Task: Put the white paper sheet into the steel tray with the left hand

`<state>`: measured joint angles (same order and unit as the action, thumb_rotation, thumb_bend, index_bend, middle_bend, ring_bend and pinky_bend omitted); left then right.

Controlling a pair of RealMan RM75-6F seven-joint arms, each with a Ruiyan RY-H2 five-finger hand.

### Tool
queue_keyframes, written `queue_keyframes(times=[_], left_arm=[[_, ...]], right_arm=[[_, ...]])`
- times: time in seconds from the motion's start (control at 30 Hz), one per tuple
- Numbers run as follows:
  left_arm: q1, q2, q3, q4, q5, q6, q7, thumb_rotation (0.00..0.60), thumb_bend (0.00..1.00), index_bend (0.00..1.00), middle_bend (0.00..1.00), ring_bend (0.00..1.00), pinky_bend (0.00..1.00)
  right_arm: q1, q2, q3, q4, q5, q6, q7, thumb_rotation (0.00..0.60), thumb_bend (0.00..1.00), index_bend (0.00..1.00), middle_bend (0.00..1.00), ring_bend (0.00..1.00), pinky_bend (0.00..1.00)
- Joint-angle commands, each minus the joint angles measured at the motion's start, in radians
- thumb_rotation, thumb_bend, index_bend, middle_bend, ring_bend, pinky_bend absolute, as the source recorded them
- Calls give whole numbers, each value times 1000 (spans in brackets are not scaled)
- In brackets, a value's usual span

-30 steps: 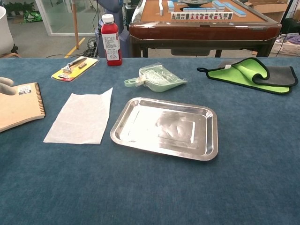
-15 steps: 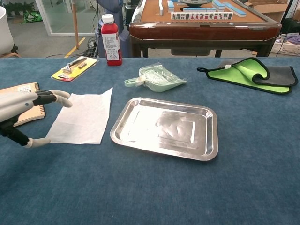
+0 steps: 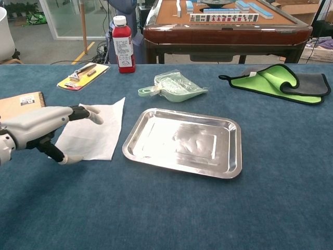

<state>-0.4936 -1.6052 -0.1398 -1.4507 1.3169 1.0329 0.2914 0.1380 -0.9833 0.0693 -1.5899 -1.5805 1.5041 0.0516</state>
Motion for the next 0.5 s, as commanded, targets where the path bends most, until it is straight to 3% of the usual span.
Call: queue_keyframes(times=[0.03,0.5], left_arm=[[-9,-13,-3,11,-11,-6,5,600,237,209,72,64,104],[-71,-102,-23,83,-90,-50,40,600,237,210,72,65,104]], right_arm=[[0,0,0,2,0,0,2,600,64,81,169,0,51],[-12,2,-2,18,0,11,23,600,64,81,169,0,51]])
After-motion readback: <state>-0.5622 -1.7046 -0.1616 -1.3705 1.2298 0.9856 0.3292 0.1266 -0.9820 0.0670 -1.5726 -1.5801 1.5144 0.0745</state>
